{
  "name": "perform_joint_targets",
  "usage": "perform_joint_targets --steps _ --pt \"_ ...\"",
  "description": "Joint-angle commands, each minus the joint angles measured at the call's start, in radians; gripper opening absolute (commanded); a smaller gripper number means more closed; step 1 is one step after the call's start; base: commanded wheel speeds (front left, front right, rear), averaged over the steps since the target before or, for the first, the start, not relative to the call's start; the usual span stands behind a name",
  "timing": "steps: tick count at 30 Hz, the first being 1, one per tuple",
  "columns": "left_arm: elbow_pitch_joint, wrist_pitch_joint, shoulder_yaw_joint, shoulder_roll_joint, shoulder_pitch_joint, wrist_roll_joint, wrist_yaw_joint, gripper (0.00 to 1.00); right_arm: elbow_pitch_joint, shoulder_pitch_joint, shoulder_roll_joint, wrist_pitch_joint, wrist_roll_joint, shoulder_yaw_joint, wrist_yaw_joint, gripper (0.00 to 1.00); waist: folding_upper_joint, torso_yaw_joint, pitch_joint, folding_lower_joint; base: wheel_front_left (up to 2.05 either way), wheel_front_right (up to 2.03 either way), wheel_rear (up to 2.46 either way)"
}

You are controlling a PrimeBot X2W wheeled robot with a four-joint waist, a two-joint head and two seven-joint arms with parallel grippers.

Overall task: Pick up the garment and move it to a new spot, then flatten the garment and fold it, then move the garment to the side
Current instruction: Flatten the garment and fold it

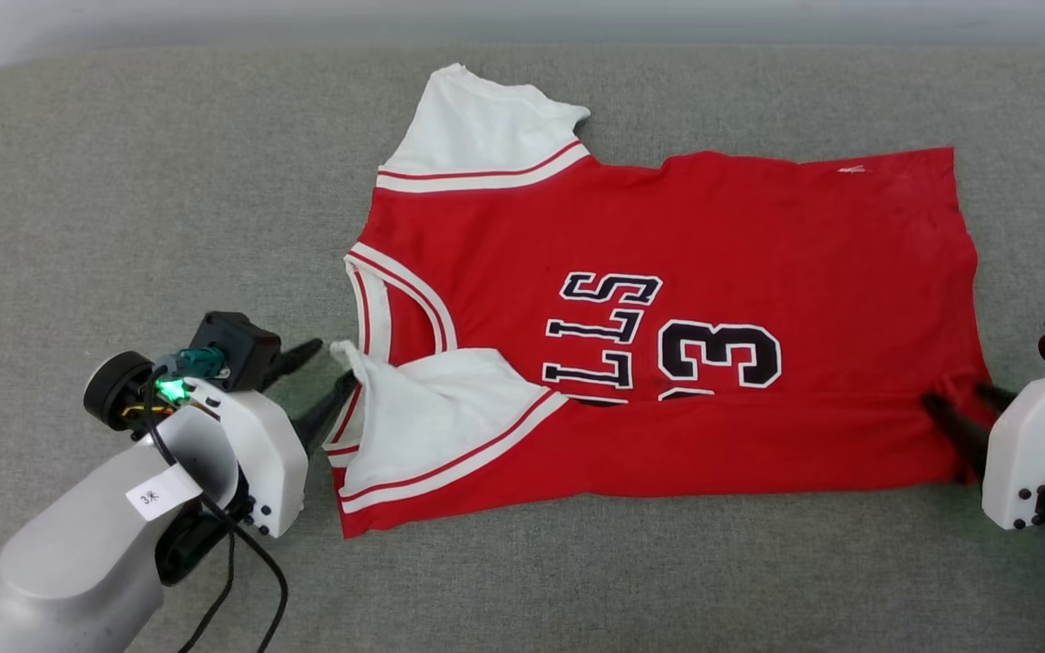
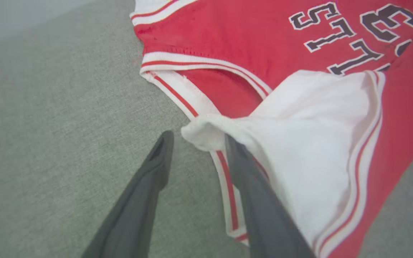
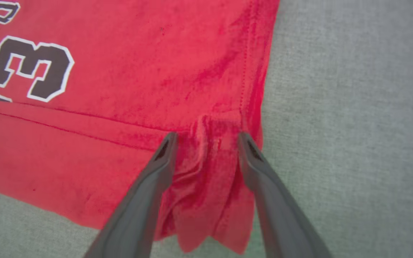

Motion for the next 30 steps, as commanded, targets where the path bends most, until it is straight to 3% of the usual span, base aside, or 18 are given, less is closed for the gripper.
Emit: perform_joint_targets --steps 1,8,14,26,30 --pt "0.021 -0.028 0.011 -0.015 -0.008 -0.005 0.012 1.0 0.003 -0.015 0.0 -0.028 -0.007 0.007 -0.001 1.0 0.0 0.004 -0.016 -0.0001 0.0 0.0 0.0" --pt "0.069 -0.139 0.077 -0.078 0.067 -0.087 0.062 1.0 -0.011 0.023 -0.015 -0.13 -0.056 0.029 -0.001 1.0 0.0 0.015 -0.087 -0.0001 0.0 0.0 0.0" --pt "0.012 -0.19 0.139 -0.109 0.181 -0.177 0.126 1.0 -0.06 0.09 -0.001 -0.174 -0.121 0.009 -0.001 1.0 0.0 0.024 -0.143 -0.0001 0.0 0.0 0.0" --pt "-0.216 -0.13 0.149 -0.106 0.404 -0.304 0.272 1.0 -0.201 0.264 0.083 -0.059 -0.186 -0.115 -0.001 1.0 0.0 0.032 -0.184 -0.0001 0.0 0.0 0.0" --pt "-0.295 -0.029 0.119 -0.072 0.44 -0.316 0.355 1.0 -0.263 0.301 0.118 0.028 -0.236 -0.165 -0.001 1.0 0.0 0.022 -0.169 -0.0001 0.0 0.0 0.0"
